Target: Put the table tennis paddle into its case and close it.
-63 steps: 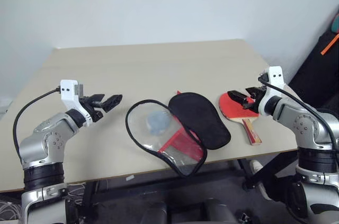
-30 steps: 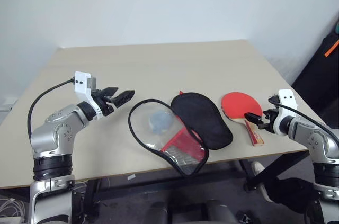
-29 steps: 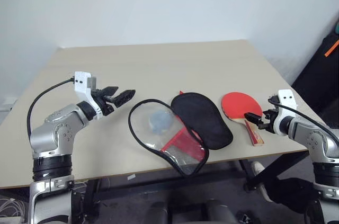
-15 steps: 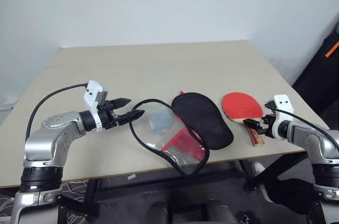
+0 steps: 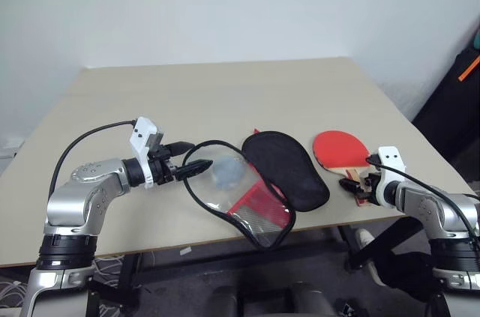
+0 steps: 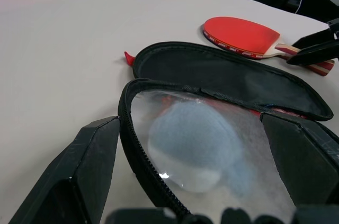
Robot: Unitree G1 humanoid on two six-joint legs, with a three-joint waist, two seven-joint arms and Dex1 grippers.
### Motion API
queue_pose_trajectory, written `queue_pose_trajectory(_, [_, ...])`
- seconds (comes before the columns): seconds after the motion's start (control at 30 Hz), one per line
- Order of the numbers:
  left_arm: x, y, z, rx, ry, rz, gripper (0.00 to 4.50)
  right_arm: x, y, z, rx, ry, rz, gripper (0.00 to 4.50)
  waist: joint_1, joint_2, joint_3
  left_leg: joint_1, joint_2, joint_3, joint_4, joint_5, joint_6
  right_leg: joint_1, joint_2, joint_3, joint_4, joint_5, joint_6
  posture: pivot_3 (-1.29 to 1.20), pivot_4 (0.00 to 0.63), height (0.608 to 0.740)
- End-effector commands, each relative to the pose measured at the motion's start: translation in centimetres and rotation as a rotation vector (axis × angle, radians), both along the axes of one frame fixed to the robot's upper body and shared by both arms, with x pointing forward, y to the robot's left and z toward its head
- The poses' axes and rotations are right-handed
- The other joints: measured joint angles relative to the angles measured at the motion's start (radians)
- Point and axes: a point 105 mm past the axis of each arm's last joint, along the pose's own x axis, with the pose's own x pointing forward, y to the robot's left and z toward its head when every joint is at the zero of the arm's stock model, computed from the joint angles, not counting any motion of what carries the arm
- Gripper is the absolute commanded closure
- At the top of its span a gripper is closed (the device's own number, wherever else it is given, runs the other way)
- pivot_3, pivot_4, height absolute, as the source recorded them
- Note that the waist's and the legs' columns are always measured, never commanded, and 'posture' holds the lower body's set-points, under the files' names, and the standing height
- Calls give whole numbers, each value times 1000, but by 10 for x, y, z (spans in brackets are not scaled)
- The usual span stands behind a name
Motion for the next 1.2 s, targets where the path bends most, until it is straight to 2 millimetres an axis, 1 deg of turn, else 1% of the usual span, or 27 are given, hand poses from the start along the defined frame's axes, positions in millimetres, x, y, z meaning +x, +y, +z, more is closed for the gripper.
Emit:
queue_pose_trajectory(0.03, [2,-7,16,3,-71,-29,0,6,-10,3,-33,-19,-54,526,0,0,0,0,0,0,0,0,0,0,0,0,0,0,0,0,0,740])
queue_pose_trajectory(0.17, [2,-7,16,1,-71,-25,0,7,-12,3,-51,-25,-76,1902,0,0,0,0,0,0,1,0,0,0,0,0,0,0,0,0,0,740])
queue_pose_trajectory(0.3, [3,-6,15,0,-69,-18,0,12,-19,6,-54,-42,-124,3241,0,0,0,0,0,0,2,0,0,1,0,0,0,0,0,0,0,740])
queue_pose_trajectory(0.33, [4,-6,15,0,-69,-17,0,14,-19,8,-49,-49,-128,3320,0,0,0,0,0,0,3,0,1,1,0,0,0,0,0,0,0,740])
queue_pose_trajectory(0.4, [5,-5,15,1,-70,-15,0,19,-15,16,-29,-79,-130,3319,0,0,0,0,0,0,4,-1,1,1,0,0,0,0,0,0,0,740])
queue_pose_trajectory(0.47, [6,-4,16,1,-71,-12,0,28,-14,30,-13,-143,-143,3319,0,0,0,0,0,0,4,-1,1,1,0,0,1,0,0,0,0,740])
queue_pose_trajectory(0.53, [7,-3,16,1,-70,-9,0,38,-15,47,31,-218,-191,3319,0,2,1,-1,0,0,3,-1,1,0,0,0,1,0,0,0,0,740])
queue_pose_trajectory(0.6, [8,-3,15,0,-67,-6,0,47,-13,63,84,-277,-218,3319,0,3,1,-1,0,1,3,-1,1,-1,0,1,1,0,0,0,0,740])
queue_pose_trajectory(0.67, [10,-2,15,-3,-67,-1,0,54,6,80,142,-334,-178,3319,-2,3,1,-1,0,1,2,-1,1,-2,0,1,1,0,0,0,0,740])
queue_pose_trajectory(0.7, [10,-2,15,-4,-67,1,0,56,12,85,158,-348,-161,3319,-5,3,1,-1,0,1,1,-1,1,-2,0,1,1,0,0,0,0,740])
queue_pose_trajectory(0.73, [11,-2,15,-4,-67,2,0,56,24,90,172,-362,-120,3319,-6,3,1,-1,0,1,0,-1,1,-2,1,1,1,0,0,0,0,740])
queue_pose_trajectory(0.77, [12,-2,15,-4,-68,3,0,54,43,94,184,-364,-51,3319,-6,3,1,-1,1,1,0,-1,1,-2,1,1,1,0,0,0,0,740])
queue_pose_trajectory(0.8, [13,-2,15,-3,-68,5,0,50,61,94,182,-358,17,3319,-6,3,1,-1,1,1,0,-1,1,-2,1,1,1,0,0,0,0,740])
queue_pose_trajectory(0.83, [14,-2,15,-3,-69,5,0,46,74,93,174,-351,69,3319,-8,4,1,-1,1,1,-1,-1,1,-2,1,1,1,0,0,0,0,740])
queue_pose_trajectory(0.9, [15,-2,16,-3,-71,6,0,39,91,89,176,-330,129,3319,-9,4,1,-1,2,1,-1,-1,1,-2,2,1,1,0,0,0,0,740])
queue_pose_trajectory(0.97, [15,-2,16,-3,-73,7,0,33,102,84,178,-307,167,3319,-5,3,1,-1,2,1,-1,-1,1,-2,2,1,1,0,0,0,0,740])
queue_pose_trajectory(1.07, [15,-2,15,-2,-68,9,0,27,113,78,187,-282,203,3319,1,3,1,-2,0,-1,1,-1,1,-2,0,0,0,0,0,0,0,740])
queue_pose_trajectory(1.2, [13,-2,11,-2,-55,10,0,17,126,61,163,-224,248,3319,-2,3,1,-2,0,-1,2,-1,1,-1,0,0,0,0,0,0,0,740])
